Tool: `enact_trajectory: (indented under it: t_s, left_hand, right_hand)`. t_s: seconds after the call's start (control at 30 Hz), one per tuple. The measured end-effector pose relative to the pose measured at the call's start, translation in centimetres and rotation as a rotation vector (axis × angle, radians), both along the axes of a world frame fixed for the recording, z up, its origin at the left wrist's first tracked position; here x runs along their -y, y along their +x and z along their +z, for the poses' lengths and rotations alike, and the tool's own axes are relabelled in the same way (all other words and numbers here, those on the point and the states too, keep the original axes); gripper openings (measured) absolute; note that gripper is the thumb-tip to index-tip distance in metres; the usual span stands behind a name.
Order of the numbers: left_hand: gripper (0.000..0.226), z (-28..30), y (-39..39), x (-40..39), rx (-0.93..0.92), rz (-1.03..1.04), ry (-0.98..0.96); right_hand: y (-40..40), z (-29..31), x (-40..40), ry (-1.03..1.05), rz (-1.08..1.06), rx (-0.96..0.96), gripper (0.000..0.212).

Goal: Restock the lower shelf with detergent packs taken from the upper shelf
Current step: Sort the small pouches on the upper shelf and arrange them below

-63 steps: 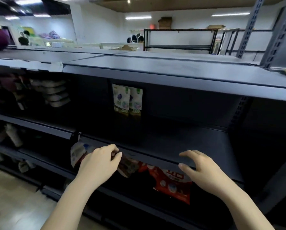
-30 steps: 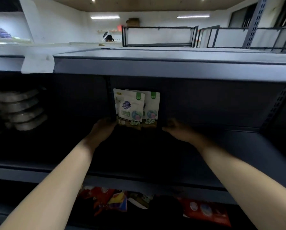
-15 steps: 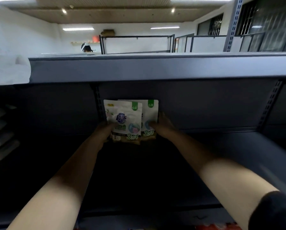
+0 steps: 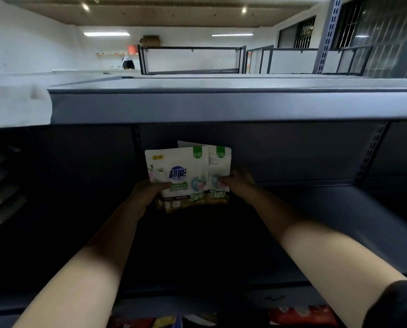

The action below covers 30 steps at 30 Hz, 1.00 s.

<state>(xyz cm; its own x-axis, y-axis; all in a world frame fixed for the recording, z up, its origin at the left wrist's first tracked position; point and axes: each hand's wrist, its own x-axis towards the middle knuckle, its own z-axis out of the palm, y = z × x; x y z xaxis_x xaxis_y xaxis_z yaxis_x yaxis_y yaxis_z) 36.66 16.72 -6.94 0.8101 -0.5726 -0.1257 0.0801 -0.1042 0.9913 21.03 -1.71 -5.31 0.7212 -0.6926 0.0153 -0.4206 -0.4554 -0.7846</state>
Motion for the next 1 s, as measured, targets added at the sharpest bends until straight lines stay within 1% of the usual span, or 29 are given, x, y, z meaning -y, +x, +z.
enact_trajectory:
  t_s: [0.07,0.17,0.27,0.33,0.43,0.53,0.63,0.77,0.8,0.87,0.93,1.0]
  left_hand:
    - [0.049,0.3,-0.9,-0.2,-0.010,0.008,-0.021]
    - [0.044,0.9,-2.8,-0.2,-0.043,0.069,-0.059]
    - [0.038,1.5,-5.3,0.0,-0.060,0.133,-0.110]
    - [0.039,2.1,-7.3,0.1,-0.048,0.175,-0.119]
    - [0.038,2.7,-10.8,0.3,-0.041,0.222,-0.181]
    - [0.024,2.8,-14.7,0.3,0.004,0.230,-0.262]
    - [0.019,2.9,-17.8,0.7,0.010,0.274,-0.339]
    - [0.023,2.9,-21.0,1.4,0.006,0.357,-0.370]
    - [0.023,2.9,-21.8,1.4,-0.001,0.366,-0.373]
    - [0.020,3.0,-23.5,1.4,-0.003,0.353,-0.386]
    - [0.014,3.2,-25.1,1.3,0.024,0.339,-0.381]
    - [0.009,3.7,-26.6,1.3,0.089,0.309,-0.365]
  right_hand:
    - [-1.4,0.2,0.3,0.045,-0.056,0.095,0.043]
    - [-4.1,1.0,0.5,0.049,-0.109,0.183,0.036]
    - [-7.3,2.0,0.9,0.012,-0.102,0.189,0.033]
    - [-9.7,2.5,1.2,-0.018,-0.098,0.187,0.032]
    - [-13.6,2.9,1.8,-0.022,-0.107,0.228,0.028]
    - [-17.2,3.1,2.7,-0.054,-0.151,0.272,0.025]
    - [-20.7,3.3,3.7,-0.112,-0.196,0.284,0.020]
    - [-24.5,3.5,4.2,-0.024,-0.258,0.329,0.027]
    - [-25.4,3.5,4.2,0.005,-0.283,0.339,0.026]
    - [-27.0,3.4,4.2,0.040,-0.304,0.410,0.016]
    - [-28.9,3.5,3.6,0.012,-0.312,0.459,0.008]
    - [-30.7,3.6,3.3,-0.074,-0.347,0.453,0.012]
